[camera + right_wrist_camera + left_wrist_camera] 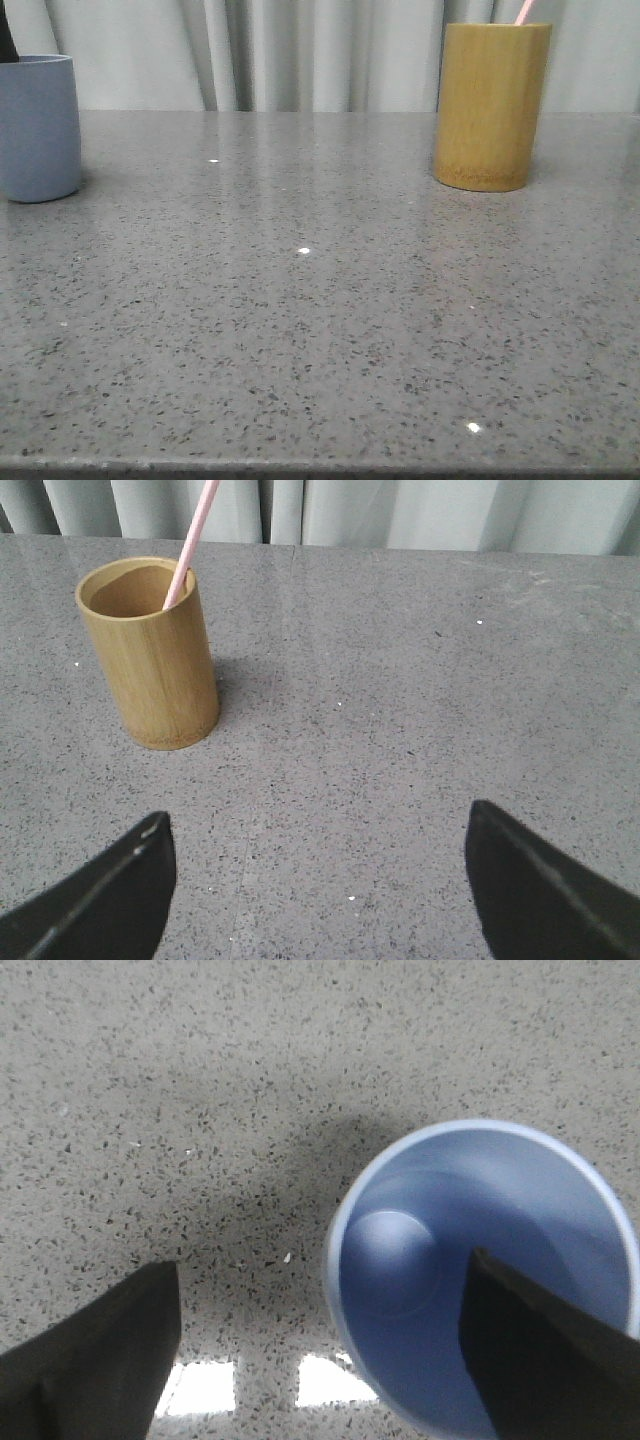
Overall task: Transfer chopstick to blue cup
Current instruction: 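Lower the open left gripper over the blue cup rim and close, then lift the blue cup and set it down nearer the table center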
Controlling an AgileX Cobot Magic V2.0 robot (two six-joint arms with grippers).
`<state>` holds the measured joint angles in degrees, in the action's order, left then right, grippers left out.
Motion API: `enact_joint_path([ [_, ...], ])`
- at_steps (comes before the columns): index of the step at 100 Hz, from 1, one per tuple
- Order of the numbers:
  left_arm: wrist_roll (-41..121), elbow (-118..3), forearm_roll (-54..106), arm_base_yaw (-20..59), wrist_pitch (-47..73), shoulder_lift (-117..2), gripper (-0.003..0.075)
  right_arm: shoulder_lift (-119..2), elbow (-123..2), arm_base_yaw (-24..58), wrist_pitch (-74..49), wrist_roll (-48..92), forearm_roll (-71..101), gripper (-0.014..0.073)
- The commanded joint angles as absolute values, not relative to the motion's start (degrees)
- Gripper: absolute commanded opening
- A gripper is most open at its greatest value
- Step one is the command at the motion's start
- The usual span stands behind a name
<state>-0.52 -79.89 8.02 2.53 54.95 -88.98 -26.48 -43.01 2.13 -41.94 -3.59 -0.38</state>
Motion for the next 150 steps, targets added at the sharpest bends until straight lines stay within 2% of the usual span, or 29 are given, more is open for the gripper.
enact_joint_path([
  [1,-0.65,-81.94,8.93,2.34,52.04,-87.96,0.0508,-27.25,-45.01,1.70,-36.99,-2.92,-0.56,0.0593],
  [7,-0.65,-81.94,9.06,2.34,52.04,-88.31,0.0461,-27.25,-45.01,1.70,-36.82,-2.92,-0.56,0.0593],
  [19,-0.65,-81.94,9.63,2.34,51.37,-88.43,0.0321,-27.25,-45.01,1.70,-36.34,-2.92,-0.56,0.0593],
  [41,-0.65,-82.06,10.95,2.34,50.74,-88.43,-0.0021,-27.25,-45.01,1.70,-35.97,-2.92,-0.56,0.0593],
  [67,0.84,-88.84,12.74,3.57,55.79,-88.43,-0.0019,-27.25,-45.01,1.70,-35.61,-2.92,-0.56,0.0593],
  [91,1.52,-96.09,12.26,12.97,57.39,-89.69,-0.0019,-27.25,-45.01,1.70,-35.12,-2.92,-0.43,0.0593],
  [114,1.67,-102.31,10.97,21.75,59.64,-96.61,-0.0019,-27.25,-45.01,1.70,-35.12,-2.92,-0.43,0.0593],
  [150,1.67,-106.75,7.68,28.91,61.51,-104.97,-0.0019,-27.25,-45.01,1.70,-35.12,-2.92,-0.43,0.0593],
])
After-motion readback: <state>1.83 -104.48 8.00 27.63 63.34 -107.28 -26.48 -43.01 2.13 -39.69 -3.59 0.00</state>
